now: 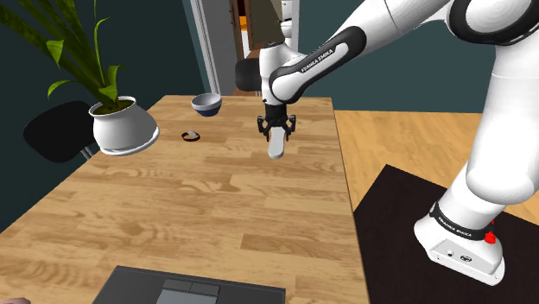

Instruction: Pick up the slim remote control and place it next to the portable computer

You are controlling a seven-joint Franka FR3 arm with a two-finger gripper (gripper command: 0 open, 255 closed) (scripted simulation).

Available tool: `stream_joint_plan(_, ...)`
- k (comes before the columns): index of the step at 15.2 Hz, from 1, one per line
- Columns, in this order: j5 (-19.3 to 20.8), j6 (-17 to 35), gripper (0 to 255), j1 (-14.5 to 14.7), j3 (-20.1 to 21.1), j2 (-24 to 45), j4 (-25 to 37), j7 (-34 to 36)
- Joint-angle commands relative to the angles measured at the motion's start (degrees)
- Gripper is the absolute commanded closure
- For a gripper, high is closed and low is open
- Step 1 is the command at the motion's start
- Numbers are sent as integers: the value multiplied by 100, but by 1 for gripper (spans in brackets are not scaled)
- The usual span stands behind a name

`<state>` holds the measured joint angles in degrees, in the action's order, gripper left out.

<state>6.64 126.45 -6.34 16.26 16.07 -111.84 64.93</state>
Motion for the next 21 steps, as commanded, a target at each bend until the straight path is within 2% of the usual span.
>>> stream_joint_plan(1,-27,-118,255,-2,12,-63,60,-13)
stream_joint_plan(21,-264,-1504,255,-46,74,-633,904,-186)
